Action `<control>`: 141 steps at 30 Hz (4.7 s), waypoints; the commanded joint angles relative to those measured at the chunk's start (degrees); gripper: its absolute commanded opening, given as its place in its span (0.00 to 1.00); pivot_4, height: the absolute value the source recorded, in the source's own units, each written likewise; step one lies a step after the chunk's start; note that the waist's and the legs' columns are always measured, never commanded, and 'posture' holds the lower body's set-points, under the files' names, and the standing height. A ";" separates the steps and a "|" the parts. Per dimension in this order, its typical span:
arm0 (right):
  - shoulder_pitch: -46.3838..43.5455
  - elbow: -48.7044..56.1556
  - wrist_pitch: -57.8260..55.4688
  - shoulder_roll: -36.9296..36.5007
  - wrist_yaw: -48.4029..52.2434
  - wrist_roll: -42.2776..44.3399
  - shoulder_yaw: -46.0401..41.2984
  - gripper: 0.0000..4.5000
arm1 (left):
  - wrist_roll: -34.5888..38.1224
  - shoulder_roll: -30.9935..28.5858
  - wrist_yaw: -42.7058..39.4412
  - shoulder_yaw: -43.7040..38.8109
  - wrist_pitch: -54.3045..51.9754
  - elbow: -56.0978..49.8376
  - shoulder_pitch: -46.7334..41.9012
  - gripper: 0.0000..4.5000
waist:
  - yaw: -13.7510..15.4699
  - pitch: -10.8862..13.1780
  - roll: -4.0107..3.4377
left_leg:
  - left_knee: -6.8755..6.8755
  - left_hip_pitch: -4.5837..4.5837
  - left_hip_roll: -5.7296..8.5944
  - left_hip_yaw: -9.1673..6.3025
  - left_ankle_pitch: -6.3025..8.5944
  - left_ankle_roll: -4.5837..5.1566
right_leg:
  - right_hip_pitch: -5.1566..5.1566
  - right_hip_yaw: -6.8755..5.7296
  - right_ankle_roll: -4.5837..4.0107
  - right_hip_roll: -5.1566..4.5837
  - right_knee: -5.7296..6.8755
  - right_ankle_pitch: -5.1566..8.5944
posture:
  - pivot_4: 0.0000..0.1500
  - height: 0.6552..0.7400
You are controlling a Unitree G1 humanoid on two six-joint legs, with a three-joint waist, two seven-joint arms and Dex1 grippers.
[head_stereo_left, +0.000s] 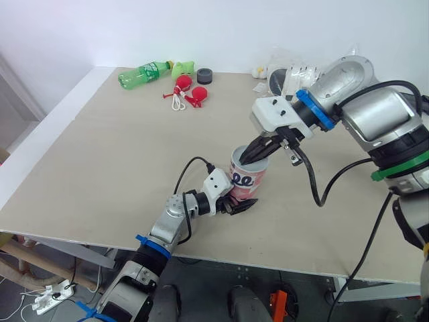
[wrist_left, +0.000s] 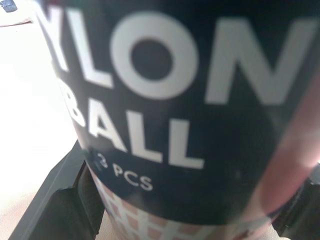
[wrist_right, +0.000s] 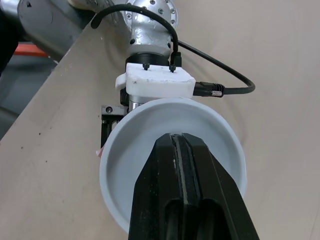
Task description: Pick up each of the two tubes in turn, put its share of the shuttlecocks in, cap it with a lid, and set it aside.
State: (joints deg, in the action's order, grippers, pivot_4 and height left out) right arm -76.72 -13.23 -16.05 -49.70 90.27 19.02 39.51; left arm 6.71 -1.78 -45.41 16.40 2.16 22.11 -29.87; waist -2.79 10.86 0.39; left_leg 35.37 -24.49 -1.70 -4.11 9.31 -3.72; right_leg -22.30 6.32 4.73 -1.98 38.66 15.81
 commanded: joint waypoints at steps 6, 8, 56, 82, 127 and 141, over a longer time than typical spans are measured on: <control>3.97 2.41 -11.52 -0.43 0.34 8.71 -15.96 0.07 | 0.07 -0.01 -0.40 0.05 -0.11 -0.93 0.11 0.81 | 0.03 0.02 0.02 | 0.01 -0.06 0.00 -0.01 0.00 0.00 | -0.04 0.00 -0.09 0.00 0.00 -0.06 | 1.00 1.00; 5.62 3.79 -14.97 -0.82 -2.23 11.47 -21.12 0.18 | 0.16 -0.08 -0.47 -0.05 -0.12 -0.94 0.12 0.81 | 0.03 0.03 0.02 | 0.00 -0.15 0.01 -0.03 0.00 0.00 | -0.11 -0.01 -0.22 -0.01 0.00 -0.13 | 1.00 1.00; 67.81 24.62 0.71 25.55 -44.81 2.51 -36.86 1.00 | 19.12 -29.39 -18.20 -14.77 -14.05 -28.84 17.32 1.00 | -0.05 0.15 0.36 | -0.05 -0.13 -0.26 -0.08 -0.13 0.15 | -0.11 -0.01 -0.19 0.26 -0.07 -0.16 | 1.00 1.00; 54.22 3.86 13.21 36.40 -45.09 -6.08 -29.94 1.00 | 20.24 -30.36 -14.35 -15.07 -17.02 -33.74 17.79 1.00 | -0.14 0.16 0.37 | -0.07 -0.11 -0.54 -0.07 -0.13 0.14 | -0.18 -0.01 -0.37 0.55 -0.08 -0.24 | 1.00 1.00; 54.49 -4.42 12.19 28.77 -94.35 -7.73 -67.97 0.69 | 20.48 -16.38 -7.75 -10.61 -19.85 -28.13 -0.74 1.00 | -0.74 0.17 0.35 | -0.36 -0.14 -0.43 0.03 -0.13 0.16 | -0.25 0.13 -0.32 0.49 -0.27 -0.26 | 1.00 1.00; 61.47 4.63 11.72 29.62 -92.53 -6.76 -66.83 0.98 | 19.98 -16.98 -8.50 -10.30 -19.22 -27.34 -0.33 1.00 | -0.73 0.16 0.34 | -0.40 -0.14 -0.43 0.03 -0.13 0.16 | -0.23 0.13 -0.32 0.49 -0.32 -0.26 | 1.00 1.00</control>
State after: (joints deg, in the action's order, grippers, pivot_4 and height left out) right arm -16.20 -13.51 -4.56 -19.77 -2.53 11.65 -26.87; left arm 26.85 -18.54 -53.30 6.42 -18.45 -4.12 -29.90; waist -3.52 11.02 0.73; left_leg 34.97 -24.63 -2.13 -4.08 9.18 -3.56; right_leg -22.54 6.45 4.41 -1.49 38.34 15.55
